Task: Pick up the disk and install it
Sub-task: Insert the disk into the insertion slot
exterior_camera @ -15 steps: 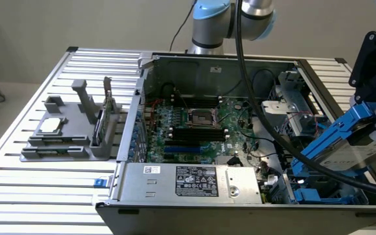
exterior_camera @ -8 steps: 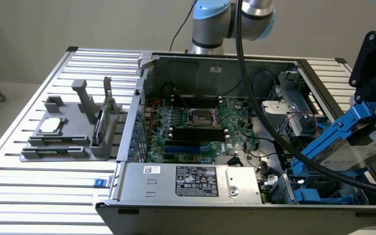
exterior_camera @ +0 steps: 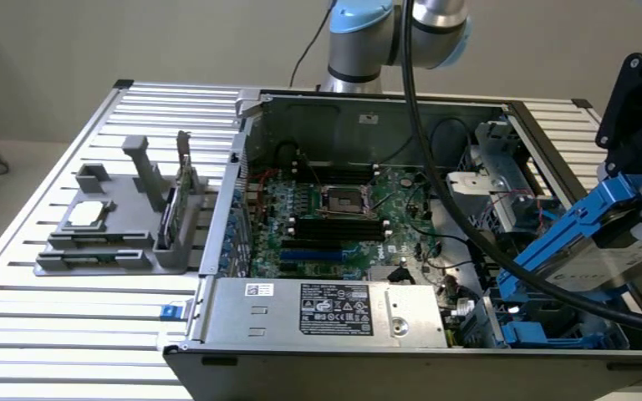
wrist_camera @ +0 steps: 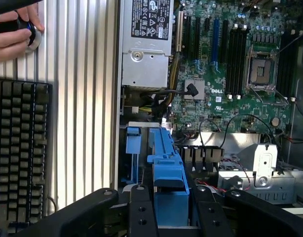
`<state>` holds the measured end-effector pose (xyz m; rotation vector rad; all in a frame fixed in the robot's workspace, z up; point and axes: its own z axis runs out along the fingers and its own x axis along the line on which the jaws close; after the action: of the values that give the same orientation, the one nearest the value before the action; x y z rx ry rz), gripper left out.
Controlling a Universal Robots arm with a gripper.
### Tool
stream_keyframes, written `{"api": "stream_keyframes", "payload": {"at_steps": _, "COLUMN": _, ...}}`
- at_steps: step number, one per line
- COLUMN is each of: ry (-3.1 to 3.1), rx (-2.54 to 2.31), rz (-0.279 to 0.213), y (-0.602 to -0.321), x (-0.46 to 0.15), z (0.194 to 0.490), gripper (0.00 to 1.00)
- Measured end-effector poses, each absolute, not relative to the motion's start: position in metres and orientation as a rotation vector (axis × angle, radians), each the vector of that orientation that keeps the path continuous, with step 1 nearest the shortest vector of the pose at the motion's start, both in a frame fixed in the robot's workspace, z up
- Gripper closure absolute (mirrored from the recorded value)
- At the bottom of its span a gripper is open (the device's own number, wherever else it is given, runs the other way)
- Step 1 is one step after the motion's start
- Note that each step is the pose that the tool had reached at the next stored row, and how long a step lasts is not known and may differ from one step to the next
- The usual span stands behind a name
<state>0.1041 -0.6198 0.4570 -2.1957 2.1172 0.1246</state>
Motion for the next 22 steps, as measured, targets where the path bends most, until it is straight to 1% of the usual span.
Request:
{"api": "stream_keyframes", "payload": {"at_steps": 4, "ry": 2.122, "rx": -2.200, "rz": 0.116, "y": -0.618, "x": 0.104, "z": 0.456, "gripper": 0.67}}
{"api": "stream_keyframes", "payload": {"at_steps": 8, "ry": 2.134, "rx": -2.212, "rz": 0.090, "y": -0.617, "x": 0.104, "z": 0.453, "gripper": 0.67}}
{"api": "stream_keyframes", "payload": {"at_steps": 16, "ry": 2.160, "rx": -2.186, "rz": 0.086, "y": -0.615, "x": 0.104, "z": 0.450, "gripper": 0.67}}
{"api": "stream_keyframes", "payload": {"at_steps": 22, "ry": 2.170, "rx": -2.167, "rz": 0.074, "y": -0.614, "x": 0.104, "z": 0.446, "gripper": 0.67}}
